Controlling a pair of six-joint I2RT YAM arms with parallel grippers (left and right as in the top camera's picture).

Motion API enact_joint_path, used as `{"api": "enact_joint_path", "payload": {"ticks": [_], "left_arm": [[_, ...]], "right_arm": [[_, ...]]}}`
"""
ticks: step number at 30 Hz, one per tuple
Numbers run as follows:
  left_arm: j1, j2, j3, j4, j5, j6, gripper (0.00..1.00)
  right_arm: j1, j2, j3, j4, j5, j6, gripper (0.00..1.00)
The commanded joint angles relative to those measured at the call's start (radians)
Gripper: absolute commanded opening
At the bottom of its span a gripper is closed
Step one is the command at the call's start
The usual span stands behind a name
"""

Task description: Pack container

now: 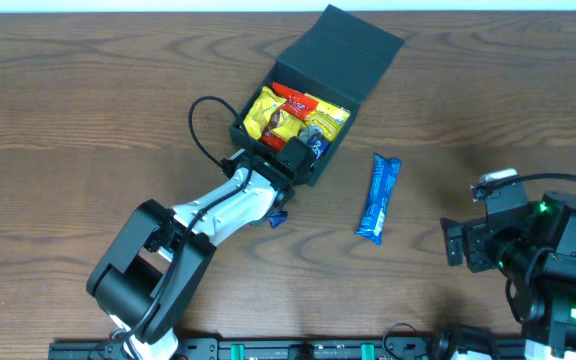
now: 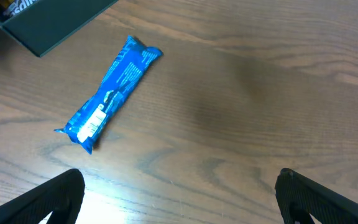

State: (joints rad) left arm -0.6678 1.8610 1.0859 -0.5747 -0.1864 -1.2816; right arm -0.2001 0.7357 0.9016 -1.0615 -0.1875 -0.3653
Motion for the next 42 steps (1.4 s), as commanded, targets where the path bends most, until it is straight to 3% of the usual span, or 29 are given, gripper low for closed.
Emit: {"api": "enact_joint_path", "payload": {"ticks": [1,15,18,22,23,27,32,37,42], "left_arm": [[0.008,-0.001,-0.004,-0.005,-0.031,0.003,0.33],[0.014,-0.164,-0.004,-0.102,-0.034,0.003,0.32],[0.014,-0.171,-0.004,-0.102,-0.034,0.003,0.42],[0.013,-0.168,-0.004,-0.11,-0.026,0.004,0.43],[0.012,-0.168,-0.004,-0.124,-0.008,0.003,0.51],[0.012,-0.168,-0.012,-0.175,0.051,-0.001,0.59],[0.011,-0.168,-0.06,-0.166,0.084,-0.084,0.71],[0.011,-0.168,-0.163,-0.015,0.067,-0.094,0.72],[0.011,-0.168,-0.184,0.015,-0.008,-0.094,0.72]], "right_arm": [[-0.009,-0.001,0.0,-0.001,-0.011,0.013,0.99],[-0.009,-0.001,0.0,-0.001,-0.011,0.013,0.99],[-0.009,-0.001,0.0,-0.001,-0.011,0.013,0.99],[-0.009,-0.001,0.0,-0.001,-0.011,0.013,0.99],[-0.009,-0.001,0.0,-0.001,-0.011,0.013,0.99],[-0.009,-0.001,0.0,-0.001,-0.011,0.013,0.99],[-0.009,-0.001,0.0,-0.001,-0.011,0.013,0.99],[-0.009,-0.001,0.0,-0.001,-0.011,0.013,0.99],[-0.009,-0.001,0.0,-0.001,-0.011,0.013,0.99]]}}
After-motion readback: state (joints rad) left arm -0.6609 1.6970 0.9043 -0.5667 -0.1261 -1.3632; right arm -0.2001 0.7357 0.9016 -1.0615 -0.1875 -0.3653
